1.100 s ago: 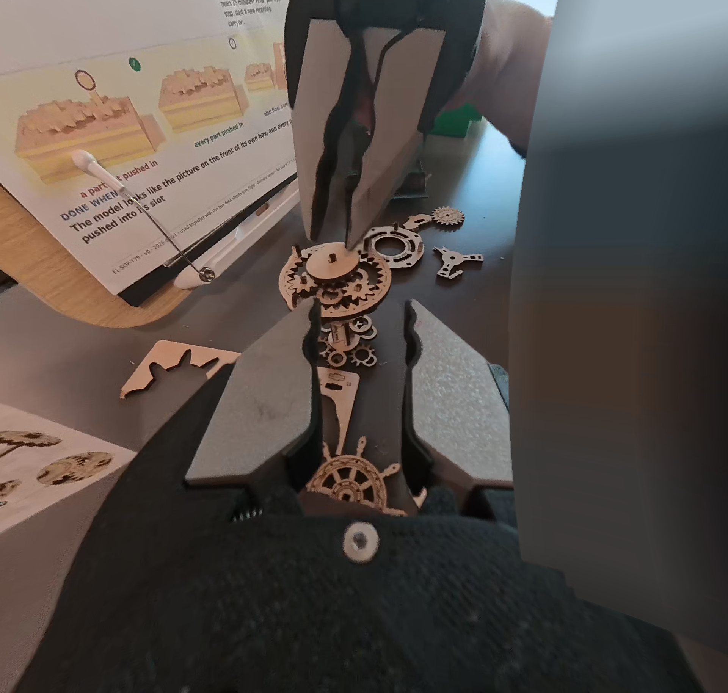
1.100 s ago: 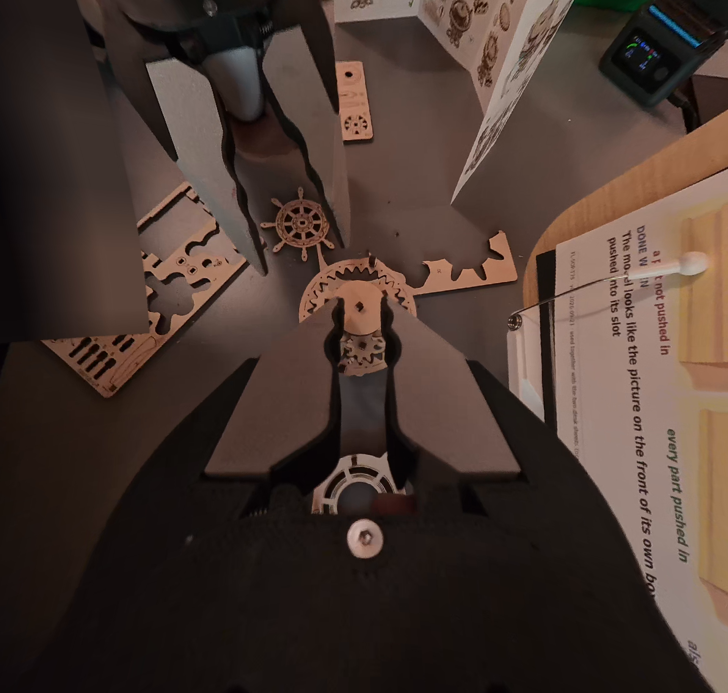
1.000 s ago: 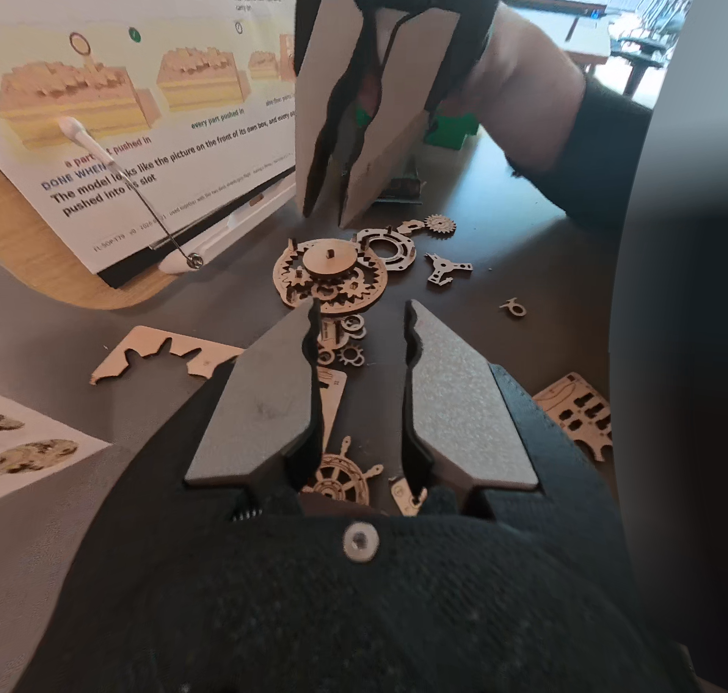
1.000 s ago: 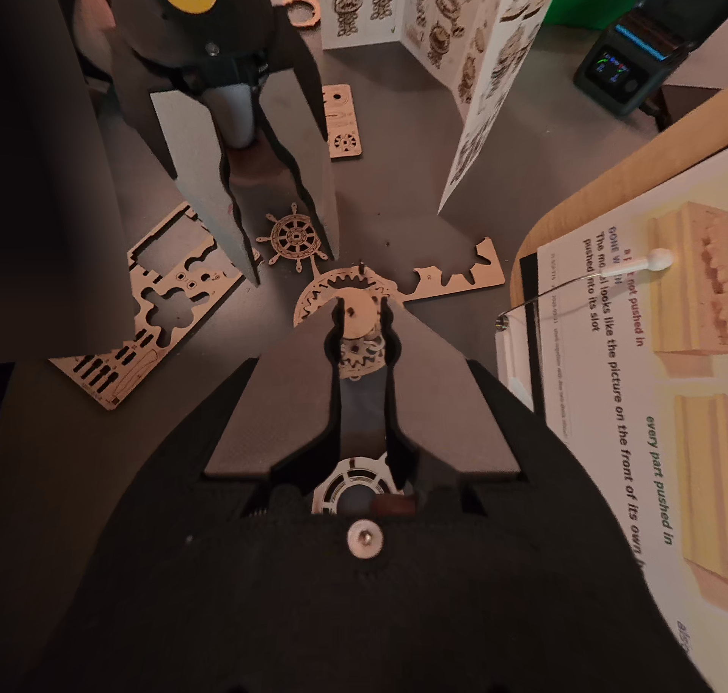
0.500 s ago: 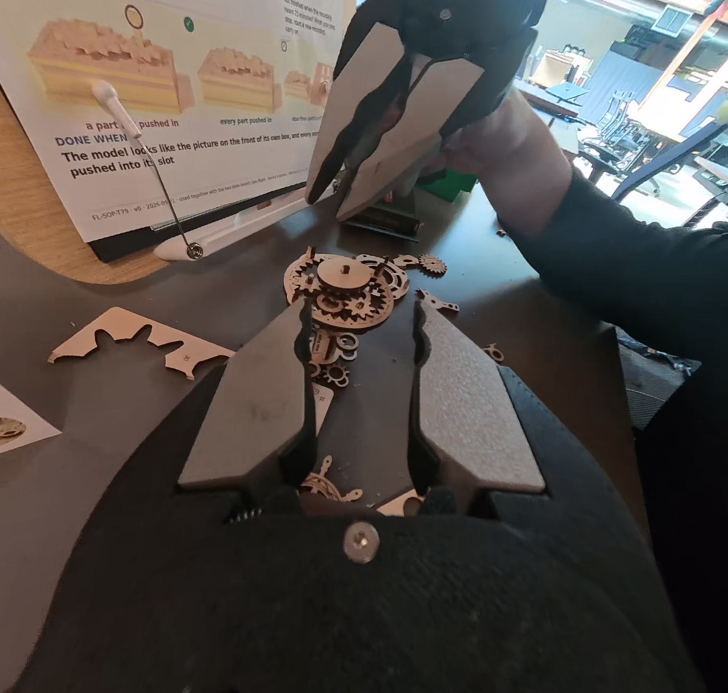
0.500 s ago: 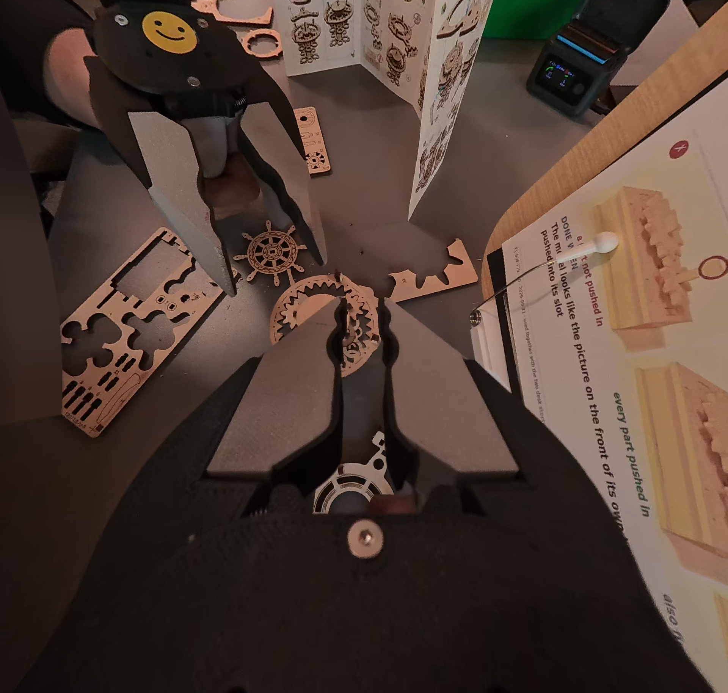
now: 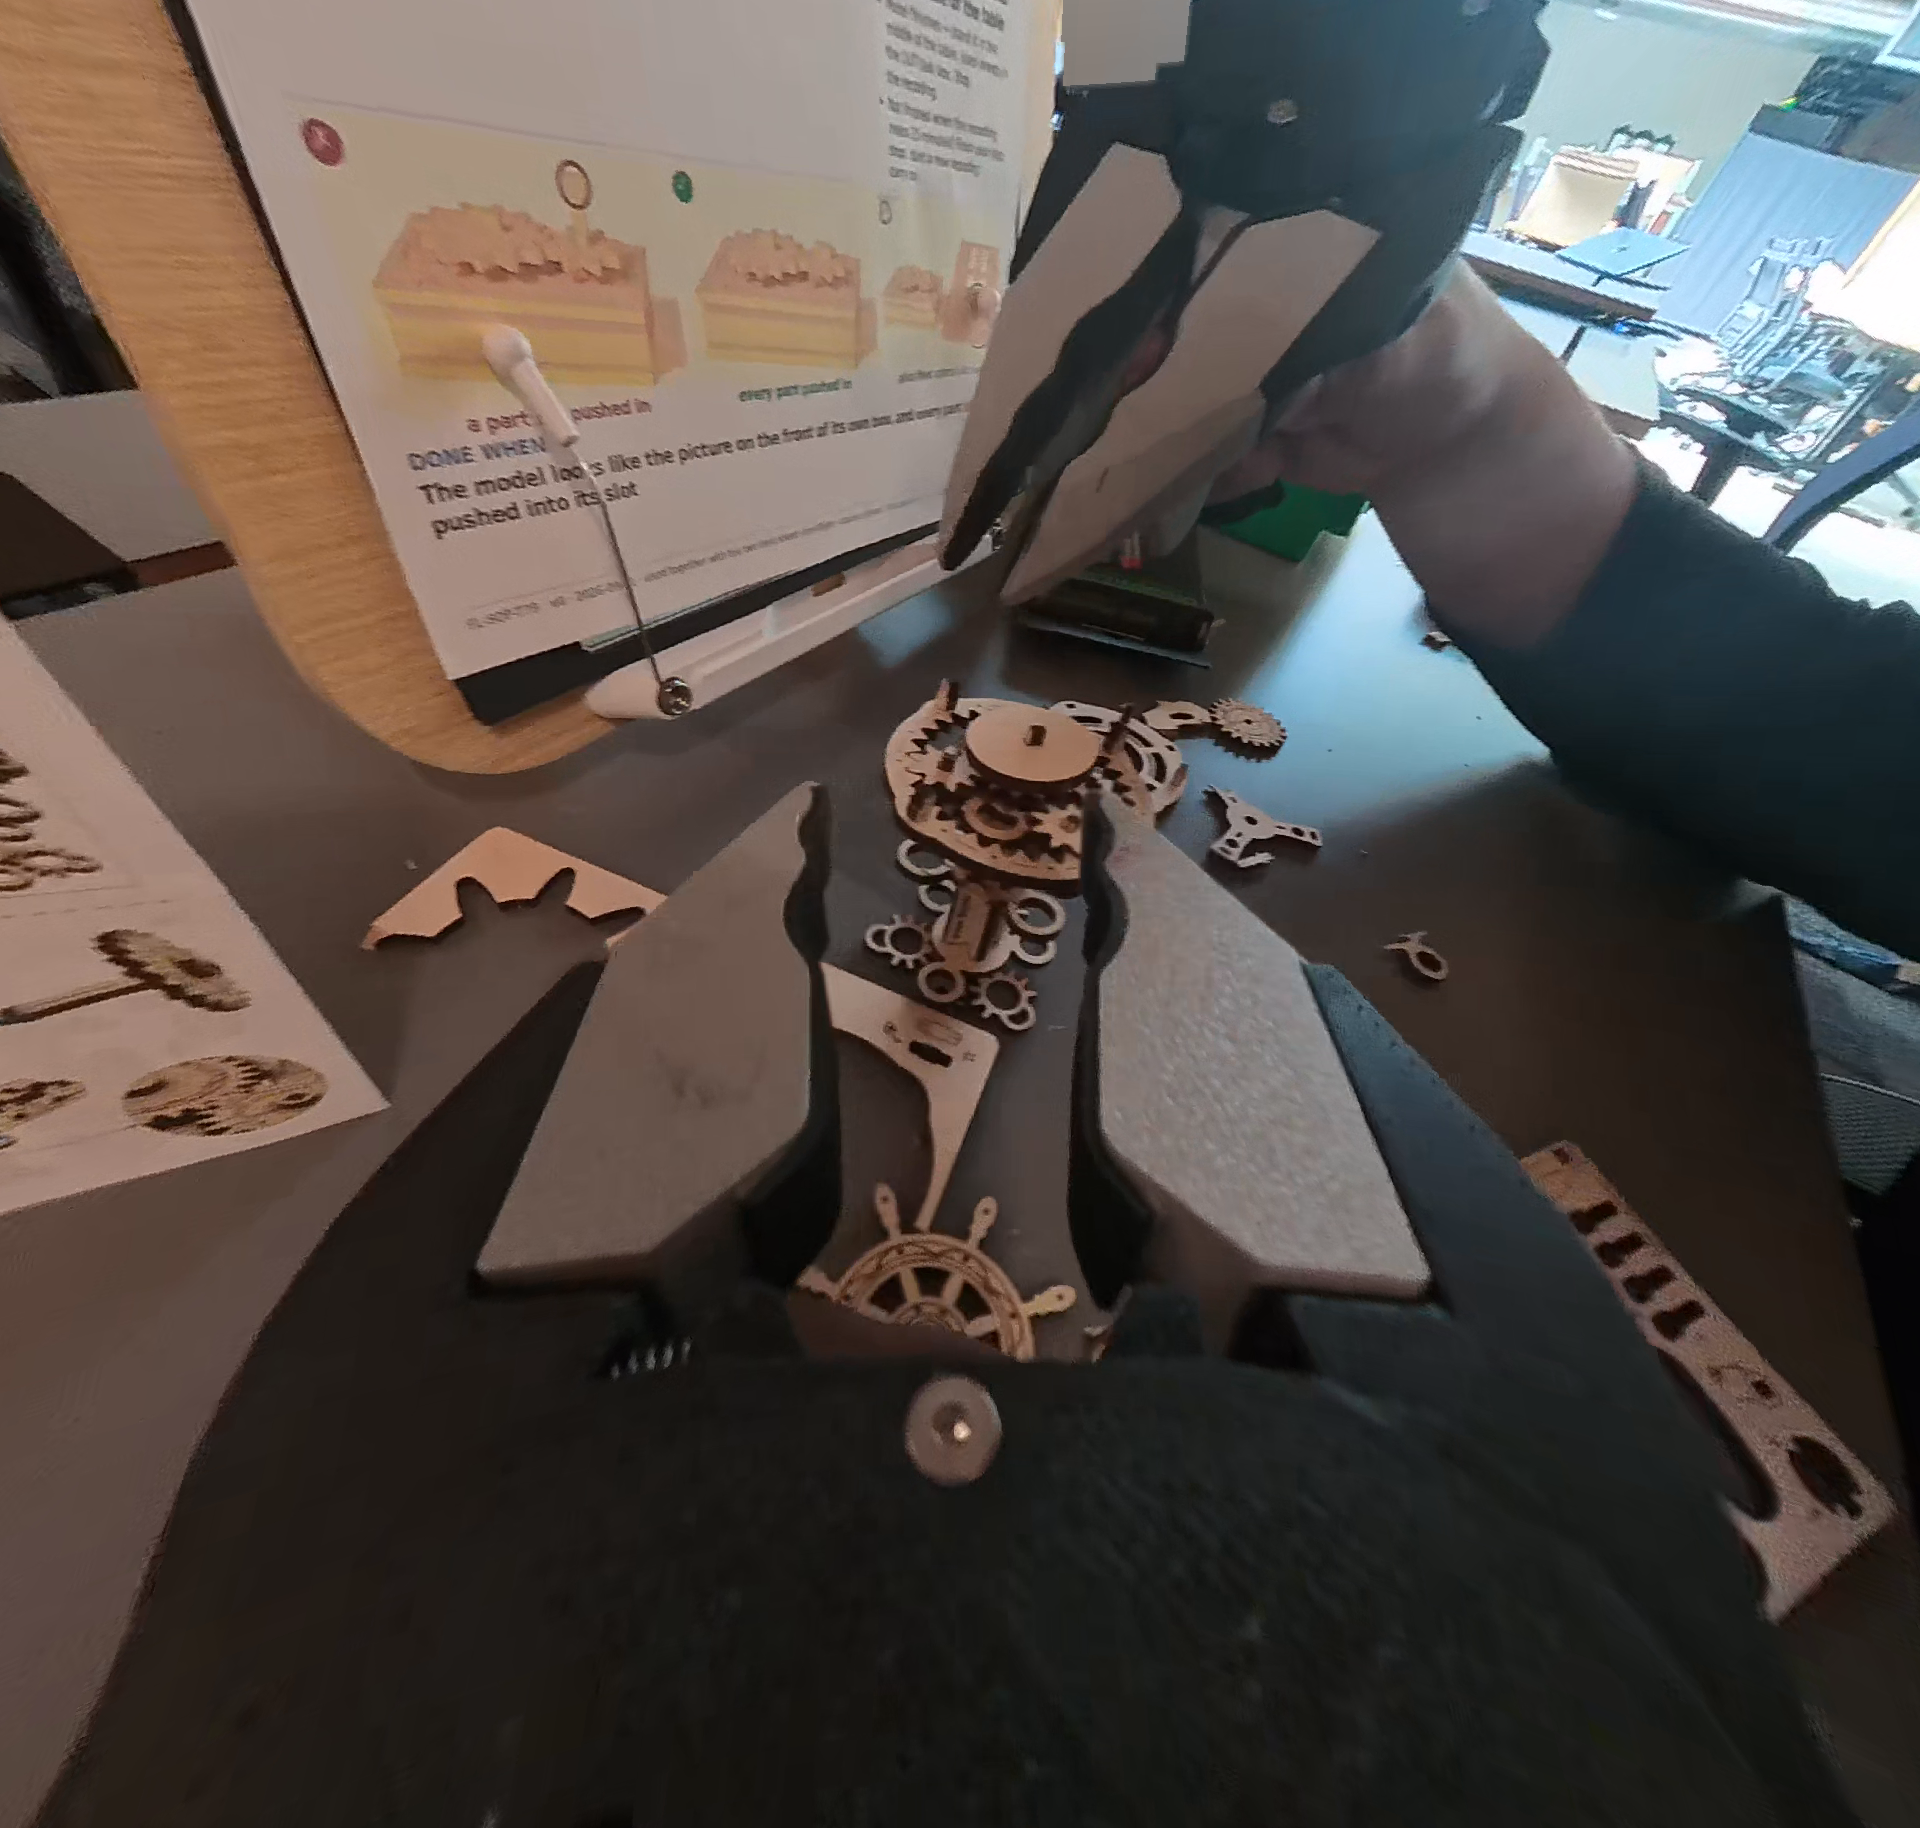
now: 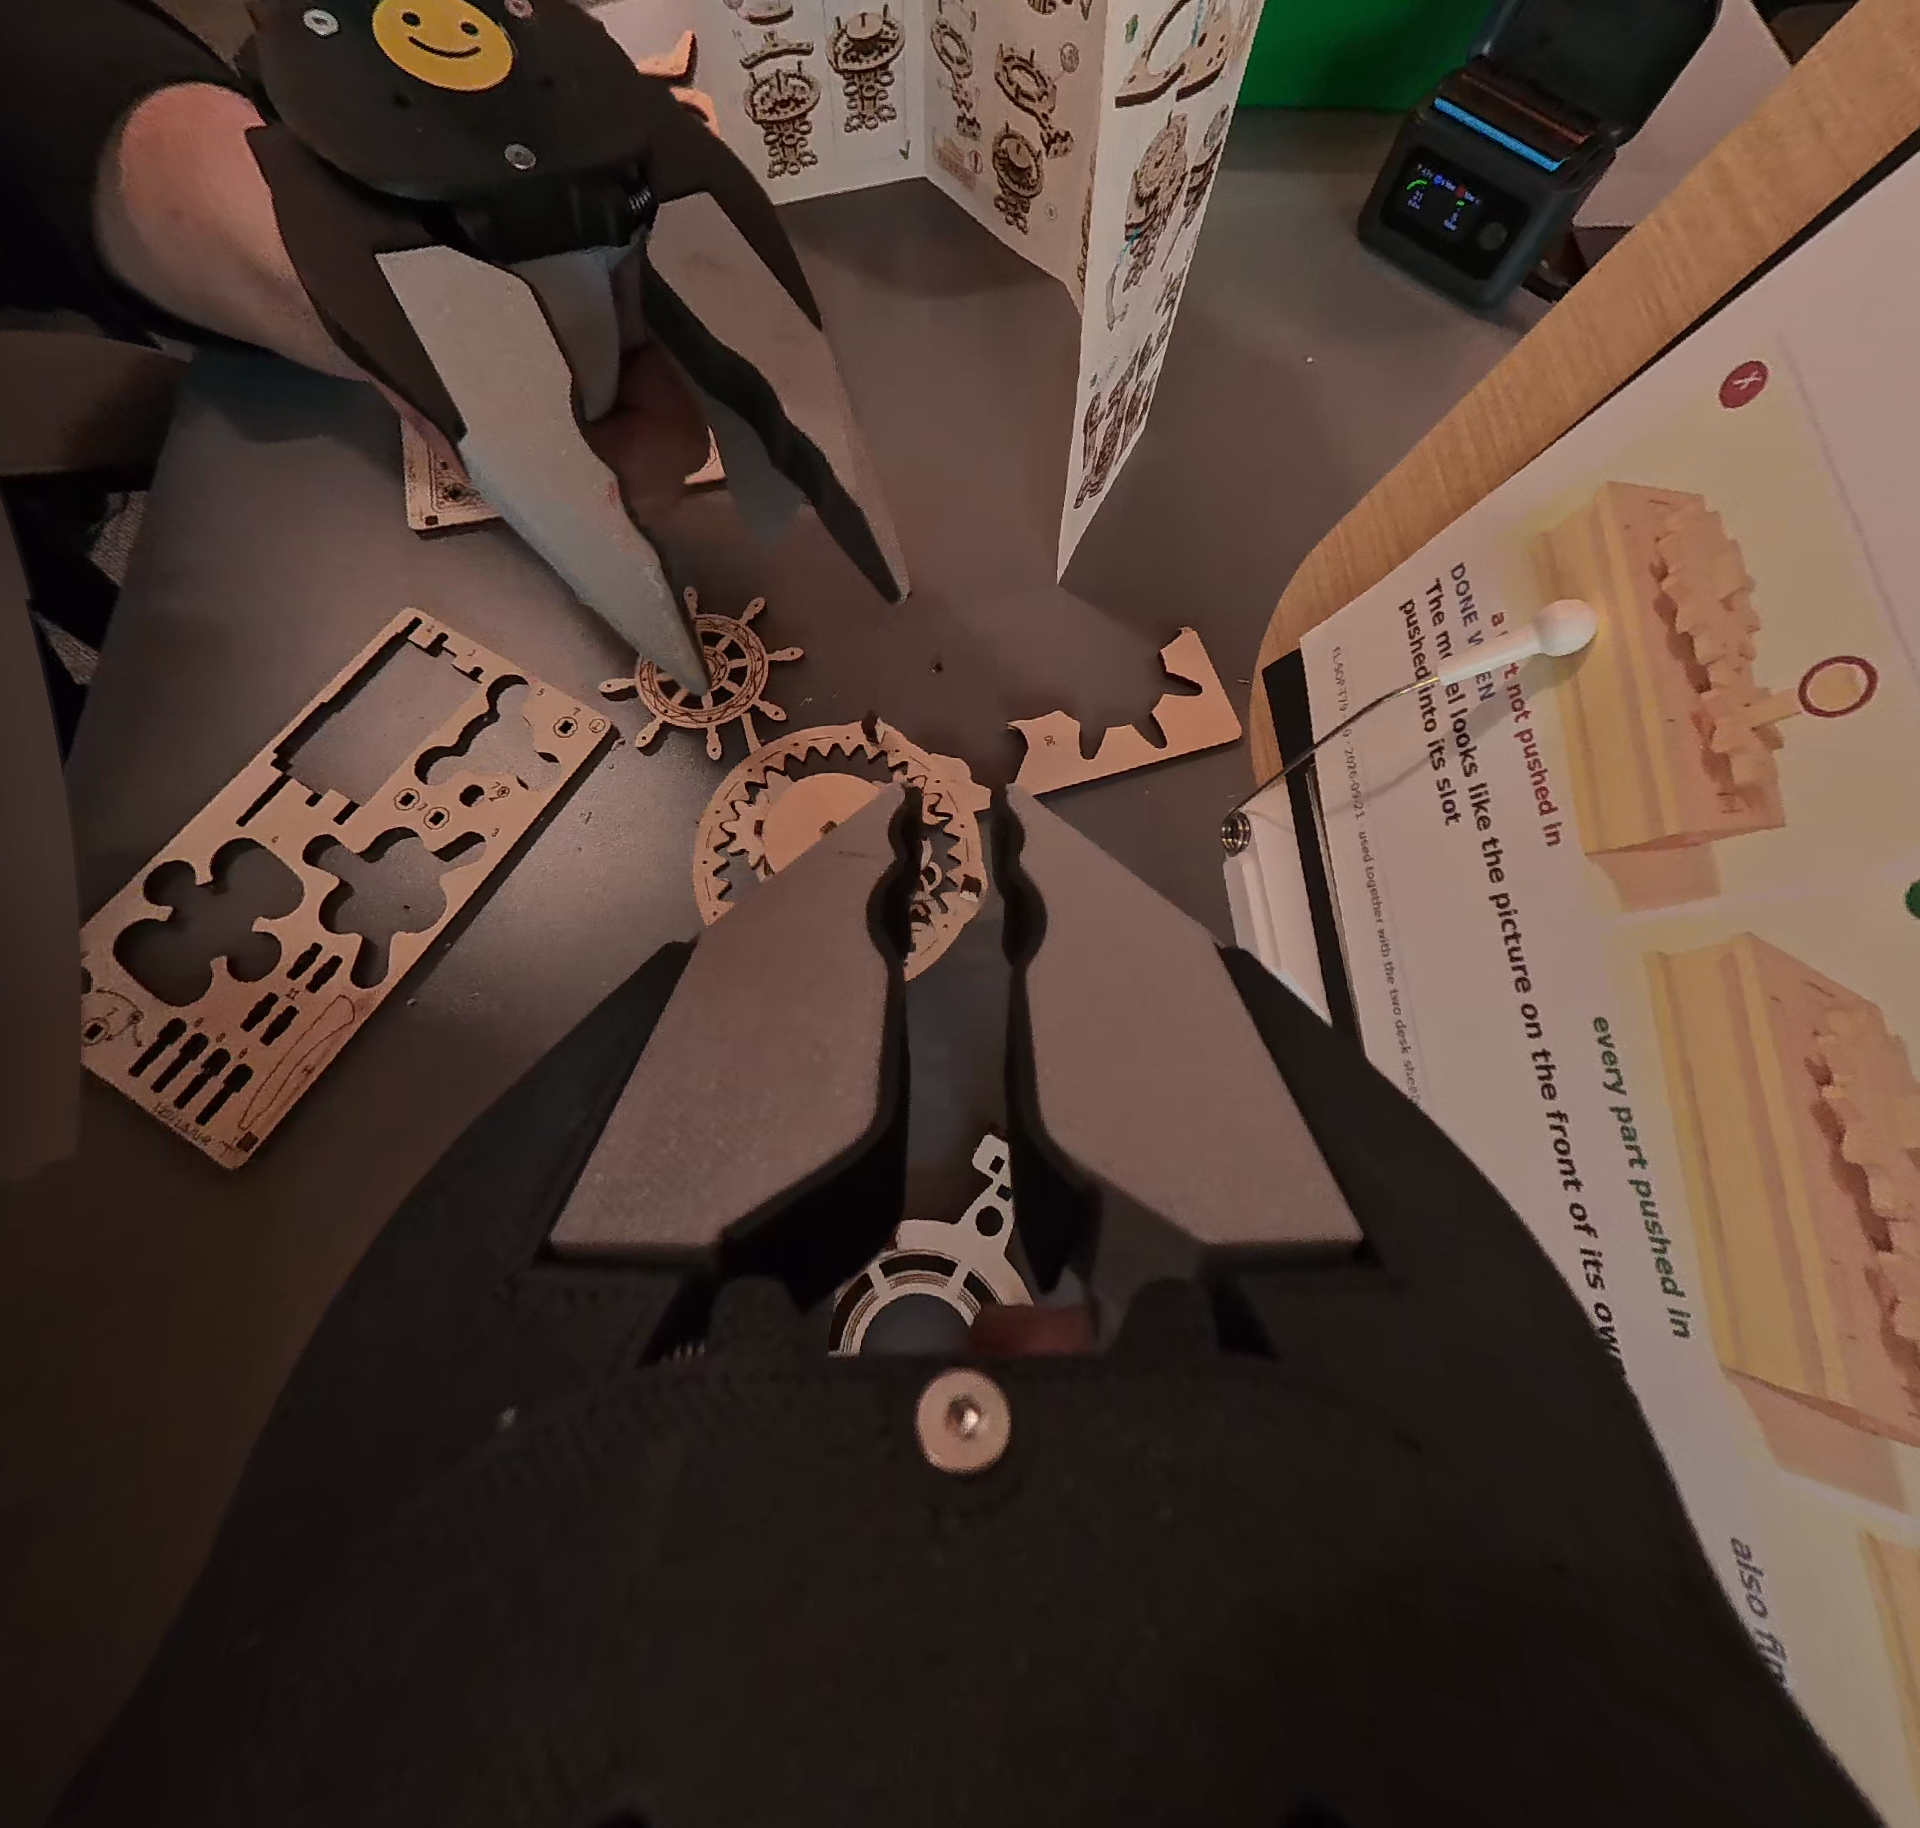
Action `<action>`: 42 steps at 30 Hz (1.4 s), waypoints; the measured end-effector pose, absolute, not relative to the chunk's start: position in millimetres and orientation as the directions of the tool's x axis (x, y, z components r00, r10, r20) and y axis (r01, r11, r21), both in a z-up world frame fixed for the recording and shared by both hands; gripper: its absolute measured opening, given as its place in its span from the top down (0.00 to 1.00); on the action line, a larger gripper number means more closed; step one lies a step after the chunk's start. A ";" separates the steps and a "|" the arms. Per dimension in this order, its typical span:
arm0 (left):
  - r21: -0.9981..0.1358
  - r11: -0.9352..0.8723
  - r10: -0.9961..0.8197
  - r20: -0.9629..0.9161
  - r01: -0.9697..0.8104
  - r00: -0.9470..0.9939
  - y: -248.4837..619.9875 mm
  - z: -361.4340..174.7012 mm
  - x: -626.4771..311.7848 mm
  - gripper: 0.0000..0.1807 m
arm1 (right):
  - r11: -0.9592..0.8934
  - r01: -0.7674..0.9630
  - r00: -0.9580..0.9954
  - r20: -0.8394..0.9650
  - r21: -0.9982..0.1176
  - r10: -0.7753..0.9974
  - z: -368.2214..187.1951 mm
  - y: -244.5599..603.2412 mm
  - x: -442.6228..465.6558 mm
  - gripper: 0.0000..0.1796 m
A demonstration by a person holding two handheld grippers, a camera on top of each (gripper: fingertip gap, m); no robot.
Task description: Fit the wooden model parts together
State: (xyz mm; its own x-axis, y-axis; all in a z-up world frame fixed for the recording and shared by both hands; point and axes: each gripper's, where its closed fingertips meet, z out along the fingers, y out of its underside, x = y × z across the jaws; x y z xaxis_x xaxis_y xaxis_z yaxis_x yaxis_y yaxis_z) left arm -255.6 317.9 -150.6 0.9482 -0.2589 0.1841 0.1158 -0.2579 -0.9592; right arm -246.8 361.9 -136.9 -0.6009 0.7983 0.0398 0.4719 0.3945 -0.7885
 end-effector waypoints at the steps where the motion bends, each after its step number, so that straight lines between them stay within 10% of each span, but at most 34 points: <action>1: -0.961 -0.257 -0.255 0.173 0.106 0.951 318.0 -151.2 -257.0 0.75 | 0.393 0.474 -0.601 0.037 -0.788 0.798 -137.4 362.0 -246.6 0.96; 42: -0.953 -0.303 -0.299 0.090 -0.005 0.950 327.2 -165.9 -236.4 0.78 | 0.531 0.390 -0.664 0.170 -0.752 0.728 -136.4 343.0 -239.1 0.95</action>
State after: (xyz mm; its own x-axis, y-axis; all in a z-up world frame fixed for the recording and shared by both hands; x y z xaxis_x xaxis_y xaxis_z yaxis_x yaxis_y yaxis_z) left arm -236.4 327.2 -165.9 0.9500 -0.2991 0.0899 -0.0052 -0.3031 -0.9530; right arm -239.1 343.0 -136.4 -0.6643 0.7280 0.1695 0.3899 0.5309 -0.7524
